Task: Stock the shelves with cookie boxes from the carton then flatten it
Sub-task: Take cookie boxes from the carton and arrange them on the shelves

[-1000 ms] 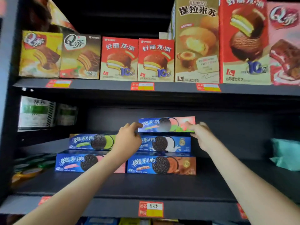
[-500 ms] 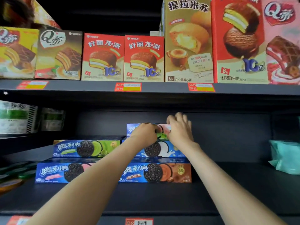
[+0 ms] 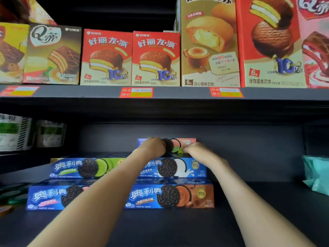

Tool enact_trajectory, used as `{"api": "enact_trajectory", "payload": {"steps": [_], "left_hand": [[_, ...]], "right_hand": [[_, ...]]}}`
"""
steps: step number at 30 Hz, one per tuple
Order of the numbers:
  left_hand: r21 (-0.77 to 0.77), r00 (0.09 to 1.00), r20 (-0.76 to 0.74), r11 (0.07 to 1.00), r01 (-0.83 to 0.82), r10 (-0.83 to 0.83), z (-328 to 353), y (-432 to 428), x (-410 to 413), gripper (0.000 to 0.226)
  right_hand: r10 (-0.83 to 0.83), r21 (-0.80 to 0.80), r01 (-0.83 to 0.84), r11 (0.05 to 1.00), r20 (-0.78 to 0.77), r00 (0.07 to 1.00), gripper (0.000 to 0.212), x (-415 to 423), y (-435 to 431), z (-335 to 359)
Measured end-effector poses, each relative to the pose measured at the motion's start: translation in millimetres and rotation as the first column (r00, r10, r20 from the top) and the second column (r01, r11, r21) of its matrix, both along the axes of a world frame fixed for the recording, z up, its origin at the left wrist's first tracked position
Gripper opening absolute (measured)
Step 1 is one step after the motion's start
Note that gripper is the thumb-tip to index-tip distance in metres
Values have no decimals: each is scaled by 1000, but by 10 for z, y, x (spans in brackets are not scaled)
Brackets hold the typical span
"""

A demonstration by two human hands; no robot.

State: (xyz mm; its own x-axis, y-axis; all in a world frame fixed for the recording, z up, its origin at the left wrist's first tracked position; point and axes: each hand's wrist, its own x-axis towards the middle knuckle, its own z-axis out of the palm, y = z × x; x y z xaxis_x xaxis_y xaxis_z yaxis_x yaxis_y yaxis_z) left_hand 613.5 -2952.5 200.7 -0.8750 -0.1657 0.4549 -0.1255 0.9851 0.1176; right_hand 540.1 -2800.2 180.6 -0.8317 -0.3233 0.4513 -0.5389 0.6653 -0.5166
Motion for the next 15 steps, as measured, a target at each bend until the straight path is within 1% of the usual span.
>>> {"api": "enact_trajectory", "payload": {"steps": [2, 5, 7, 10, 12, 15], "left_hand": [[-36, 1000, 9, 999, -6, 6, 3, -15, -22, 34], [71, 998, -59, 997, -4, 8, 17, 1, -9, 34], [112, 988, -151, 993, 33, -16, 7, 5, 89, 36], [122, 956, -285, 987, 102, -63, -61, -72, 376, 36], [80, 929, -362, 991, 112, -76, -131, -188, 636, 33], [12, 924, -374, 996, 91, -79, -251, -470, 1084, 26]], "right_hand": [[-6, 25, 6, 1000, -10, 1000, 29, -31, -4, -12], [-12, 92, 18, 996, -72, 997, 29, -1, 19, 0], [-16, 141, 43, 989, -188, 982, 29, 108, 42, 39], [1, 152, 64, 986, -395, 919, 30, 304, 14, 96], [67, 182, 20, 983, -459, 886, 32, 479, -74, 100], [260, 314, -121, 942, -451, 854, 34, 789, -312, 65]]}}
